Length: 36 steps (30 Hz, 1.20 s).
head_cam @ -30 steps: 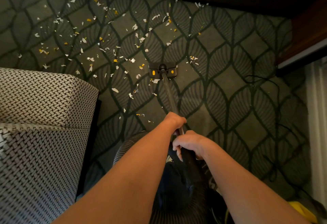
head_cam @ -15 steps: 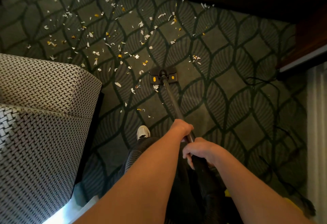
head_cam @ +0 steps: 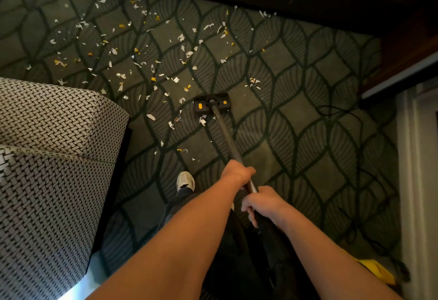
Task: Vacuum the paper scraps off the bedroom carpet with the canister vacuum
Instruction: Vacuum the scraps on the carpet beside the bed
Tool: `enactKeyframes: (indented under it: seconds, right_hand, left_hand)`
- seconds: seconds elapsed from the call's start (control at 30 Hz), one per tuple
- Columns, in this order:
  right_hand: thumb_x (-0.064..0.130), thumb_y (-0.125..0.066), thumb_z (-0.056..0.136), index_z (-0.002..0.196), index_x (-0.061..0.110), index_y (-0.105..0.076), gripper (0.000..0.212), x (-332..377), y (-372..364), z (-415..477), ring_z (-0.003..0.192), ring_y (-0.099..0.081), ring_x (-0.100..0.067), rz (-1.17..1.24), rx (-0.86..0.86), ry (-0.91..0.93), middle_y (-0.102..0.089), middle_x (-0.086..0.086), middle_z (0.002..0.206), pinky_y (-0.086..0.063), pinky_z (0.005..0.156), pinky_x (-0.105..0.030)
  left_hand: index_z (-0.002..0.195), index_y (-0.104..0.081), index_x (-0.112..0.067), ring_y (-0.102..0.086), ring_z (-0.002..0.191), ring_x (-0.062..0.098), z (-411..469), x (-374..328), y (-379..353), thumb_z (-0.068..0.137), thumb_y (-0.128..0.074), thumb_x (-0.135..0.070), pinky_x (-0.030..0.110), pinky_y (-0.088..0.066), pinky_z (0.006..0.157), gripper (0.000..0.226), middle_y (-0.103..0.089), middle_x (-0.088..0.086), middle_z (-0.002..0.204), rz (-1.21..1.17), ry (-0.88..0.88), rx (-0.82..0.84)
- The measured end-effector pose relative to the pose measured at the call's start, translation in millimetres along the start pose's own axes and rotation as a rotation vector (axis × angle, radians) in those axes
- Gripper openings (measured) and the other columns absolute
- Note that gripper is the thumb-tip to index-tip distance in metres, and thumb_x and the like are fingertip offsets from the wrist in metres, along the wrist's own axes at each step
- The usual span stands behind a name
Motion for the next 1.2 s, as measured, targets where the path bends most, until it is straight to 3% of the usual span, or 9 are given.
enactKeyframes:
  seconds: [0.1, 0.33, 0.43, 0.57, 0.73, 0.83, 0.97, 1.07, 1.2]
  right_hand:
    - [-0.001, -0.060, 0.075, 0.091, 0.001, -0.056, 0.017, 2, 13, 0, 0.041, -0.052, -0.021, -0.012, -0.044, 0.022, -0.054, -0.009, 0.046, -0.048, 0.050, -0.030]
    - [-0.004, -0.059, 0.076, 0.077, 0.002, -0.055, 0.007, 28, 42, 3, 0.043, -0.051, -0.023, 0.089, -0.111, 0.041, -0.052, -0.008, 0.044, -0.047, 0.052, -0.032]
    - [-0.002, -0.059, 0.075, 0.081, 0.001, -0.058, 0.006, 39, 55, 11, 0.041, -0.053, -0.023, 0.125, -0.139, 0.052, -0.053, -0.008, 0.042, -0.047, 0.051, -0.031]
    - [-0.003, -0.059, 0.076, 0.074, 0.000, -0.060, 0.004, 56, 76, 31, 0.038, -0.052, -0.022, 0.214, -0.160, 0.072, -0.054, -0.009, 0.045, -0.046, 0.044, -0.027]
    - [-0.002, -0.058, 0.075, 0.072, -0.001, -0.060, 0.004, 72, 93, 68, 0.039, -0.054, -0.024, 0.268, -0.192, 0.080, -0.054, -0.010, 0.044, -0.047, 0.048, -0.029]
    - [0.002, -0.059, 0.079, 0.082, -0.003, -0.064, 0.008, 75, 99, 89, 0.040, -0.055, -0.024, 0.282, -0.179, 0.058, -0.056, -0.010, 0.046, -0.049, 0.049, -0.029]
    - [0.006, -0.056, 0.085, 0.091, -0.005, -0.061, 0.013, 62, 91, 111, 0.041, -0.055, -0.025, 0.299, -0.100, -0.017, -0.056, -0.012, 0.048, -0.049, 0.049, -0.029]
    - [0.005, -0.053, 0.086, 0.098, -0.005, -0.060, 0.017, 48, 80, 115, 0.040, -0.053, -0.023, 0.308, -0.082, -0.036, -0.055, -0.012, 0.052, -0.048, 0.047, -0.028]
    - [-0.001, -0.050, 0.083, 0.090, -0.005, -0.058, 0.011, 52, 77, 110, 0.035, -0.050, -0.022, 0.292, -0.064, -0.036, -0.052, -0.013, 0.049, -0.045, 0.041, -0.023]
  left_hand:
    - [0.118, -0.048, -0.008, -0.061, 0.081, 0.025, -2, -14, 0, 0.085, -0.065, -0.031, 0.036, -0.058, 0.075, 0.044, -0.059, 0.009, 0.100, 0.017, -0.037, -0.045]
    - [0.124, -0.047, -0.007, -0.062, 0.084, 0.024, 11, -66, -4, 0.086, -0.065, -0.033, 0.036, -0.057, 0.077, 0.050, -0.060, 0.013, 0.113, 0.089, -0.132, -0.024]
    - [0.125, -0.048, -0.006, -0.060, 0.084, 0.023, 25, -88, -10, 0.086, -0.065, -0.036, 0.036, -0.056, 0.075, 0.052, -0.061, 0.013, 0.114, 0.114, -0.160, -0.007]
    - [0.130, -0.046, -0.008, -0.063, 0.091, 0.026, 49, -119, -19, 0.088, -0.063, -0.039, 0.031, -0.055, 0.060, 0.055, -0.060, 0.014, 0.119, 0.148, -0.204, 0.025]
    - [0.137, -0.044, -0.008, -0.058, 0.115, 0.030, 89, -144, -32, 0.088, -0.060, -0.039, 0.041, -0.050, 0.096, 0.060, -0.057, 0.014, 0.130, 0.170, -0.263, 0.031]
    - [0.141, -0.039, -0.009, -0.054, 0.121, 0.030, 108, -144, -41, 0.092, -0.056, -0.034, 0.041, -0.045, 0.103, 0.058, -0.054, 0.013, 0.134, 0.149, -0.235, 0.073]
    - [0.141, -0.040, -0.015, -0.054, 0.120, 0.031, 126, -125, -53, 0.095, -0.053, -0.028, 0.043, -0.047, 0.101, 0.049, -0.053, 0.013, 0.134, 0.161, -0.151, 0.139]
    - [0.146, -0.032, -0.016, -0.055, 0.118, 0.035, 129, -108, -56, 0.096, -0.053, -0.022, 0.045, -0.051, 0.094, 0.054, -0.052, 0.016, 0.135, 0.149, -0.100, 0.150]
    - [0.132, -0.045, -0.012, -0.061, 0.105, 0.037, 122, -112, -51, 0.094, -0.055, -0.022, 0.052, -0.056, 0.082, 0.041, -0.057, 0.018, 0.123, 0.213, -0.098, 0.110]
Point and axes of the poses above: each hand's wrist, its own z-axis towards the middle knuckle, its own y-axis out of the back of the hand, x = y × z, the point moved 10 cm from there along z, towards the middle knuckle
